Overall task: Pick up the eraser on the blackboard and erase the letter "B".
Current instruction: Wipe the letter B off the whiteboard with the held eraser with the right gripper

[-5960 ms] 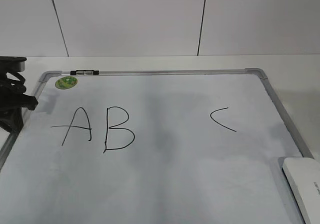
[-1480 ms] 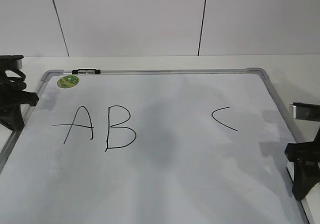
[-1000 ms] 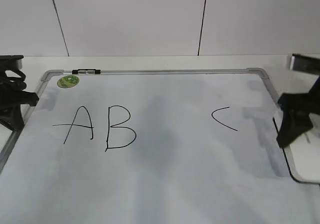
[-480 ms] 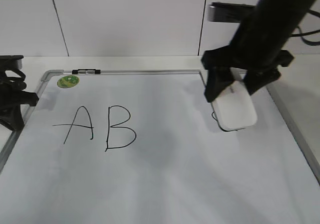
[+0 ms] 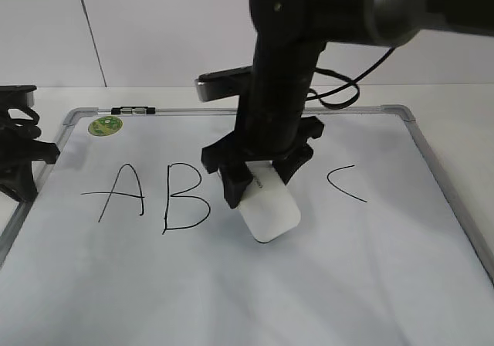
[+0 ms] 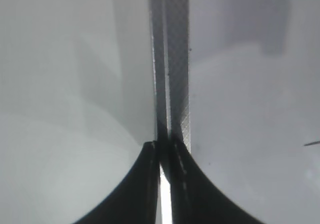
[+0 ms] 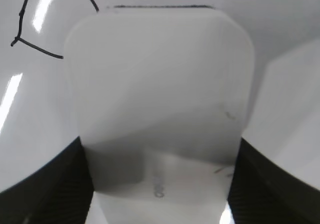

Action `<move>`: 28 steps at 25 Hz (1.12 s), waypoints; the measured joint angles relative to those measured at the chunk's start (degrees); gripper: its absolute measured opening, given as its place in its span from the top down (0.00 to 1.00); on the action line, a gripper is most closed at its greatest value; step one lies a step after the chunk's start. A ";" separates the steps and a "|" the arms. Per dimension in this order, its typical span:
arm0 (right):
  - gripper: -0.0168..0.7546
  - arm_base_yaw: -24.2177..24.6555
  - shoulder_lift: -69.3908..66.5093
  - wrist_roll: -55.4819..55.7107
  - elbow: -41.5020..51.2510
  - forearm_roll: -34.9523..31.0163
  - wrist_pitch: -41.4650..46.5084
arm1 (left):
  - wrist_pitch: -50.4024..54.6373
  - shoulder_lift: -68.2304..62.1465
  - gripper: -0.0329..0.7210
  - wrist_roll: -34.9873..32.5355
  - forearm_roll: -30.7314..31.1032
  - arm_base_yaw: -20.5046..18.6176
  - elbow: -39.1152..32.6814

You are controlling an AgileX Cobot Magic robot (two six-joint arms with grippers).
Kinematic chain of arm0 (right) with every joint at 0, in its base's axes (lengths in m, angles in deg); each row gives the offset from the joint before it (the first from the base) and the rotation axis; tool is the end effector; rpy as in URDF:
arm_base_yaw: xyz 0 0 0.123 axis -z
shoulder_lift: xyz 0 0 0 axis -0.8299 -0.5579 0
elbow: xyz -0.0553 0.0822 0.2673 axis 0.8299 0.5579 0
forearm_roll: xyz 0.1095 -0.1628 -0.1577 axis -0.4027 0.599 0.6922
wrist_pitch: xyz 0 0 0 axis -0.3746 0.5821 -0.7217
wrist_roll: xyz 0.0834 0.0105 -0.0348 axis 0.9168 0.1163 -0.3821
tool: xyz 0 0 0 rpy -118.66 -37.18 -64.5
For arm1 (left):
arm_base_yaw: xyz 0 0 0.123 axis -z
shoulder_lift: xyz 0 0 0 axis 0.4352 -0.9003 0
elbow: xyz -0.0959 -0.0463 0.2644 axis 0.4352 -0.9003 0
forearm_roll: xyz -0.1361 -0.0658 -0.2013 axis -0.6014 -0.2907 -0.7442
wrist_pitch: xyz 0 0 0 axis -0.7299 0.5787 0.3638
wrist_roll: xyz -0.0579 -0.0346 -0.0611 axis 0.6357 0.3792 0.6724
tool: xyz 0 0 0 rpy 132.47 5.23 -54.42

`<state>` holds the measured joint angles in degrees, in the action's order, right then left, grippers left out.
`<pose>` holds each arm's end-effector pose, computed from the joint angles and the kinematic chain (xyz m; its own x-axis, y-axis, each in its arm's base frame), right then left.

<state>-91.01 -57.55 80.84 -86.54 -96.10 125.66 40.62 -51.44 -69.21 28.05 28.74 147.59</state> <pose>0.3457 0.2539 0.2172 -0.8521 -0.5163 -0.0854 -0.5232 0.8440 0.1182 0.3667 -0.0246 0.1522 -0.9928 0.0200 -0.1183 0.0281 0.9974 -0.0668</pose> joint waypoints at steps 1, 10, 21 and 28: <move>0.27 -0.81 -1.09 0.00 -0.78 0.45 0.00 | 0.00 0.00 0.94 0.00 0.00 0.00 0.00; 0.27 -3.75 -8.61 0.00 -6.46 1.70 0.11 | 0.25 0.00 0.94 0.00 0.00 0.00 0.12; 0.28 -4.07 -11.19 -0.77 -8.90 2.22 0.83 | 0.36 -0.11 0.94 0.00 0.00 0.00 0.12; 0.28 -5.19 -11.19 -4.86 -8.90 2.23 0.83 | 0.36 -0.11 0.94 0.00 0.10 0.00 0.12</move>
<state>-96.21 -68.73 75.98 -95.44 -93.87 126.49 40.98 -51.54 -69.21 28.15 28.74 147.72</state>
